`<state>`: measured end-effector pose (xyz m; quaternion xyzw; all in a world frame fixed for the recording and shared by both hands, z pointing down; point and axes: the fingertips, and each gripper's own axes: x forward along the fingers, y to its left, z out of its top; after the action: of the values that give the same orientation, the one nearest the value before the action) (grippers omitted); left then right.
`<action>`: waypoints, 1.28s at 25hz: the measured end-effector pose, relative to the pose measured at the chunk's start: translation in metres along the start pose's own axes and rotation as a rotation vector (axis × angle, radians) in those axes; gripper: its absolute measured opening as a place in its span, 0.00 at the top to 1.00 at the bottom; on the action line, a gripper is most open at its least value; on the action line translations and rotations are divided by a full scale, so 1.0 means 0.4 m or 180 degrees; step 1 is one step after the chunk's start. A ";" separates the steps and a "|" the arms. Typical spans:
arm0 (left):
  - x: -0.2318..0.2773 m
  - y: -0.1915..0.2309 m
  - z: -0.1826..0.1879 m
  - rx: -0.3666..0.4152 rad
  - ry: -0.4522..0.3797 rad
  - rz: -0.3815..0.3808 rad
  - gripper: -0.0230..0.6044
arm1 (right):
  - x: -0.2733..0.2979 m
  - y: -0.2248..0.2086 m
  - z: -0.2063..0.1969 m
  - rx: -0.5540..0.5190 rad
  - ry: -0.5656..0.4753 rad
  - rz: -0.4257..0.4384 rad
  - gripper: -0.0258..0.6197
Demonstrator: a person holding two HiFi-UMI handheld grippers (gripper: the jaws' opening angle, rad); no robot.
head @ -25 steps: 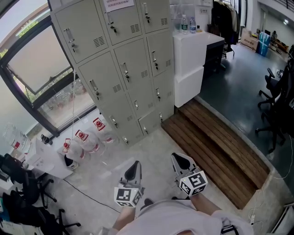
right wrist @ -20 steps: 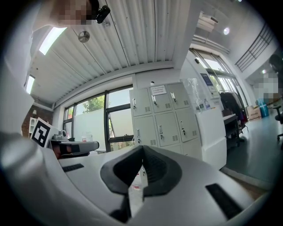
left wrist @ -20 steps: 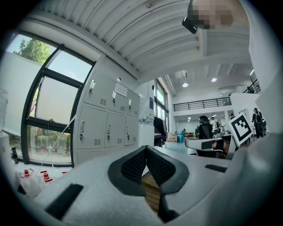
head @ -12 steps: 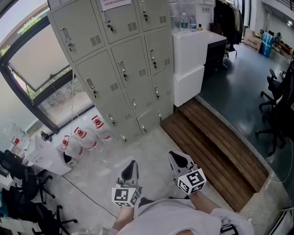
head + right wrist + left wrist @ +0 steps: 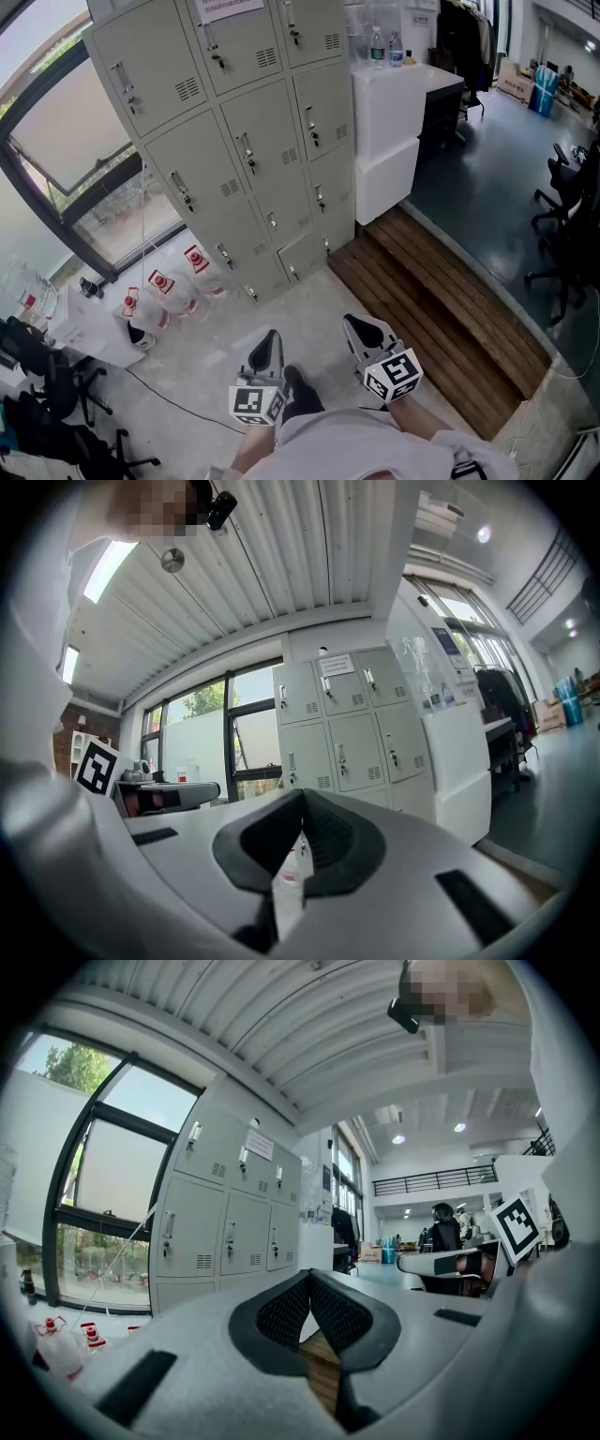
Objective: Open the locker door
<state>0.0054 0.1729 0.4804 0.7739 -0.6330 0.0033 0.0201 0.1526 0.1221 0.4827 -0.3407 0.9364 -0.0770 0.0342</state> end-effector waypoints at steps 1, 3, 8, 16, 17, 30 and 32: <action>0.021 0.018 -0.003 -0.0006 0.0004 -0.0016 0.96 | 0.023 -0.007 -0.002 -0.0009 0.0008 -0.0011 0.94; 0.070 0.064 -0.007 -0.0010 0.0009 -0.0058 0.96 | 0.079 -0.021 -0.005 -0.0033 0.0022 -0.0036 0.94; 0.222 0.247 -0.002 -0.0005 -0.0037 -0.0088 0.96 | 0.276 -0.068 -0.018 -0.0102 0.0038 -0.0141 0.94; 0.456 0.621 0.073 0.0087 -0.0085 -0.0073 0.96 | 0.680 -0.102 0.022 -0.0378 0.0029 -0.0224 0.94; 0.484 0.660 0.078 0.0098 -0.0080 -0.0084 0.96 | 0.726 -0.107 0.029 -0.0365 0.0001 -0.0235 0.94; 0.713 0.797 0.087 -0.0028 -0.0072 0.0107 0.96 | 1.036 -0.220 0.056 -0.0500 0.0102 0.0077 0.94; 0.736 0.800 0.096 -0.0063 -0.0111 0.0184 0.96 | 1.060 -0.247 0.068 -0.0506 0.0109 0.0160 0.94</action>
<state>-0.2504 -0.1803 0.4597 0.7550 -0.6554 -0.0158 0.0167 -0.1062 -0.2286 0.4677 -0.3174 0.9482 -0.0073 -0.0071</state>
